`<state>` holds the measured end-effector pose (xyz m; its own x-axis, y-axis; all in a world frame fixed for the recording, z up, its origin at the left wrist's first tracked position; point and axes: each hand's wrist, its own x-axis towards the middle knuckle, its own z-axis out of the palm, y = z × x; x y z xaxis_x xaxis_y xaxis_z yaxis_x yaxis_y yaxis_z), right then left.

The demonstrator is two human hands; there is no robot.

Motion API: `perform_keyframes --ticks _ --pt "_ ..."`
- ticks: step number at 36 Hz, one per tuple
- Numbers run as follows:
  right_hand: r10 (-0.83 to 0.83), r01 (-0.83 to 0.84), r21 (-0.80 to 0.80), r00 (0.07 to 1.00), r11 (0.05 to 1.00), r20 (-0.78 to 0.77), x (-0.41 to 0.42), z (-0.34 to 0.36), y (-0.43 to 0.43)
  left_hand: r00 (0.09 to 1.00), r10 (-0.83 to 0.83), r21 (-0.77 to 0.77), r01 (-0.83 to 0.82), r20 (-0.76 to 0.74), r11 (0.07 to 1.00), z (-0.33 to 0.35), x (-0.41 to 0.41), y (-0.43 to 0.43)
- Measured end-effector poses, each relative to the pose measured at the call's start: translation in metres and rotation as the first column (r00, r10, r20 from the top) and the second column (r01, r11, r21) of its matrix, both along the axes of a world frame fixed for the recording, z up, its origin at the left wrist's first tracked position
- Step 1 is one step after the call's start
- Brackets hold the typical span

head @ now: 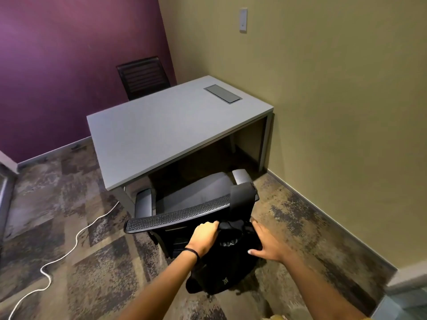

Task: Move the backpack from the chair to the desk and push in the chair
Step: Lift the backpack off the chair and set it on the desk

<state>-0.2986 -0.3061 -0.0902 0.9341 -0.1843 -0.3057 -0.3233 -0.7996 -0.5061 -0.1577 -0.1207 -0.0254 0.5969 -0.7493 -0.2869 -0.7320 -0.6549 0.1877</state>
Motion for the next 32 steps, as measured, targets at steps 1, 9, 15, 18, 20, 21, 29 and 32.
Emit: perform_keyframes --ticks 1,9,15,18,20,21,29,32 --pt "-0.027 0.028 0.035 0.999 0.999 -0.026 0.000 0.001 -0.002 1.000 -0.012 -0.002 0.012 0.004 1.000 0.002 -0.001 -0.007" --pt "-0.246 0.249 0.114 0.968 0.962 -0.040 0.006 0.005 -0.046 0.995 -0.098 -0.015 0.097 -0.034 0.995 0.005 -0.008 -0.058" --pt "-0.263 0.260 -0.039 0.961 0.965 -0.091 -0.009 -0.001 -0.090 0.986 -0.155 -0.005 0.155 -0.058 0.988 0.003 -0.021 -0.103" --pt "-0.274 0.268 -0.071 0.958 0.961 -0.083 -0.020 0.000 -0.109 0.983 -0.168 0.002 0.169 -0.074 0.986 0.003 -0.024 -0.126" --pt "-0.266 0.259 -0.090 0.961 0.962 -0.078 -0.026 0.003 -0.124 0.982 -0.166 0.015 0.168 -0.085 0.986 0.002 -0.025 -0.141" --pt "-0.259 0.251 -0.098 0.962 0.963 -0.082 -0.028 0.005 -0.132 0.982 -0.166 0.018 0.168 -0.090 0.986 0.001 -0.026 -0.148" --pt "-0.160 0.149 -0.171 0.986 0.974 -0.052 -0.033 0.037 -0.201 0.979 -0.164 -0.041 0.160 -0.120 0.986 0.010 -0.027 -0.208" --pt "-0.137 0.126 -0.197 0.989 0.972 -0.047 -0.034 0.052 -0.224 0.977 -0.170 -0.087 0.159 -0.128 0.983 0.020 -0.027 -0.230"
